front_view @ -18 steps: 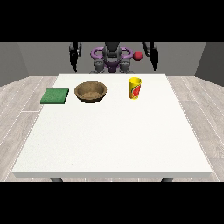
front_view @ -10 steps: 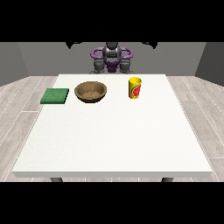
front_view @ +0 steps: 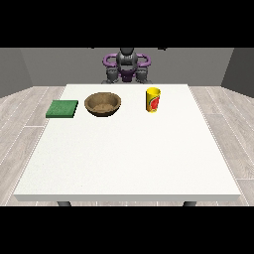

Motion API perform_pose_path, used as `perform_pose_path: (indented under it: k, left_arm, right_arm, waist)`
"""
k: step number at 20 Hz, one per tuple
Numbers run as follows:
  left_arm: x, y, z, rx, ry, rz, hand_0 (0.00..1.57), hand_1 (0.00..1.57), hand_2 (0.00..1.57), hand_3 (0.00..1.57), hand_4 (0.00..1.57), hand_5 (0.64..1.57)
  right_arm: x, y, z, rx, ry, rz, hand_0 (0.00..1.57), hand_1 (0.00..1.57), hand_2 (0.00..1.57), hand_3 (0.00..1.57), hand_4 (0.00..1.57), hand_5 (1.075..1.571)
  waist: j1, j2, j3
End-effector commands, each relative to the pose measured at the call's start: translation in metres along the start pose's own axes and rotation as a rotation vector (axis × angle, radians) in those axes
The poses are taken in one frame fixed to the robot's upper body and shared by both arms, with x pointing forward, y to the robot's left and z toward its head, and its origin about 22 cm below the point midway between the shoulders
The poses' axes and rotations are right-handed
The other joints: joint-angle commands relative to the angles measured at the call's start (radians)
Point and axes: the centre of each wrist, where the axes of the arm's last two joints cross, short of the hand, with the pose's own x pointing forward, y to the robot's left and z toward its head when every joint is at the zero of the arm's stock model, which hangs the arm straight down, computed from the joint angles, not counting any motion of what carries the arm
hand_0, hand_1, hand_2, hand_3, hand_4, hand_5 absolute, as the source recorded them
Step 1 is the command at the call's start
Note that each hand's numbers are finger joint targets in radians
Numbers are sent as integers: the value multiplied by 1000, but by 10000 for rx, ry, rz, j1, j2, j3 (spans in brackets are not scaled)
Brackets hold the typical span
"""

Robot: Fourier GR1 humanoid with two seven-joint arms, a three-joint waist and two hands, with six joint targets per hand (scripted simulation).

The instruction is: Pick the cup and pour the ball into the bowl, then pick the bowl and place it on the pad

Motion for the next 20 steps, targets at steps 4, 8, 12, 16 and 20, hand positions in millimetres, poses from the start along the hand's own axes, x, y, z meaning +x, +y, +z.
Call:
perform_pose_path:
  k: [4, 8, 12, 16, 20]
  left_arm:
    - [12, -17, -22, -261, -2306, -174, 0, 0, 0, 0, 609, 1555]
    - [13, -6, -41, 133, -3541, -772, 0, 0, 0, 0, 548, 1526]
    - [-2, 15, -51, 48, -4757, -1115, 0, 0, 0, 0, 551, 1487]
    - [-39, 8, -59, 515, -4419, -1448, 0, 0, 0, 0, 407, 1484]
    - [-66, 45, -66, 329, -4151, -1304, 0, 0, 0, 0, 187, 1472]
  right_arm:
    - [34, 3, -17, 244, -2512, -137, 0, 0, 0, 0, 716, 1540]
    - [9, 20, -18, 781, -3149, -233, 0, 0, 0, 87, 712, 1545]
    - [12, 8, -30, 829, -4336, -203, 0, 0, 0, 0, 691, 1543]
    - [23, -19, -36, 1273, -4560, -172, 0, 0, 0, 0, 678, 1547]
    - [-3, -40, -34, 926, -4229, -320, 0, 0, 0, 0, 676, 1559]
  waist:
    - [-117, 2743, -2]
    - [-432, 4067, -2]
    - [-444, 5429, -5]
    - [-967, 5523, -2]
    - [-799, 5318, -4]
